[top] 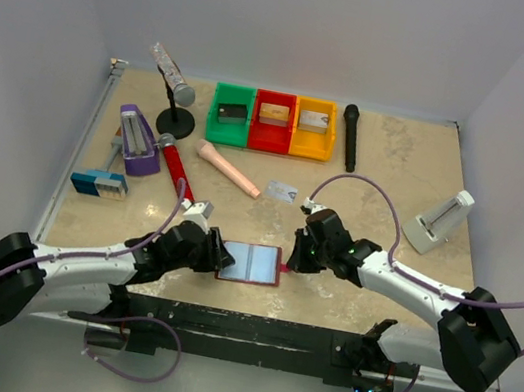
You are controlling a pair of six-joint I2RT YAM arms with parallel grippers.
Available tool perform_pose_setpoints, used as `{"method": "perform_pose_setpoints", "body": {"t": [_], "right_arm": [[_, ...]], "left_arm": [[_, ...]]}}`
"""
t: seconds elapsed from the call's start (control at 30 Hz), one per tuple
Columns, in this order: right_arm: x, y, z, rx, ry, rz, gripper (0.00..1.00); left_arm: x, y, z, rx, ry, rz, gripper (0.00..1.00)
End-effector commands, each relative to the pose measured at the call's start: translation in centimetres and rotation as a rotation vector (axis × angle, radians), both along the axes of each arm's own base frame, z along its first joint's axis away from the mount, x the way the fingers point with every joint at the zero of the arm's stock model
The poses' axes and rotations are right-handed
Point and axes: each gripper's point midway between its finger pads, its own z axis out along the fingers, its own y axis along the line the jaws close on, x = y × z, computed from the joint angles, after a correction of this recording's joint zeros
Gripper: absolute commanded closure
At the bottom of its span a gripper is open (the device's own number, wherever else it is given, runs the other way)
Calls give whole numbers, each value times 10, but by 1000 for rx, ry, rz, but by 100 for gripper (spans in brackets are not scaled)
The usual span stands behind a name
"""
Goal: Take the credit cards out of the card holder
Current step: Remove the credit card from the card holder.
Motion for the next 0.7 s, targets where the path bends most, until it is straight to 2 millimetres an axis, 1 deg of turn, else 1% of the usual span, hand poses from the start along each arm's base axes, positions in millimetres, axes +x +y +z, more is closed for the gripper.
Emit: {"method": "perform_pose_setpoints", "body": {"t": [0.0,0.17,0.33,0.5,0.57,0.67], "right_arm": [[2,7,1,26,-13,20,100],[1,10,-1,35,1,27,100],[0,10,-1,28,5,26,100],[0,7,0,24,-1,24,100],[-1,3,-1,8,2,16,100],[-1,2,3,15,-10,16,100]], "left_arm": [[8,-20,24,-74,-64,-35,52],[8,-28,29,-96,-75,-67,53],[7,-31,30,-106,-77,-80,57],[8,-30,33,-116,-91,-76,65],[8,-30,33,-117,-93,-75,69],[7,-27,33,-115,-98,-67,73]]}}
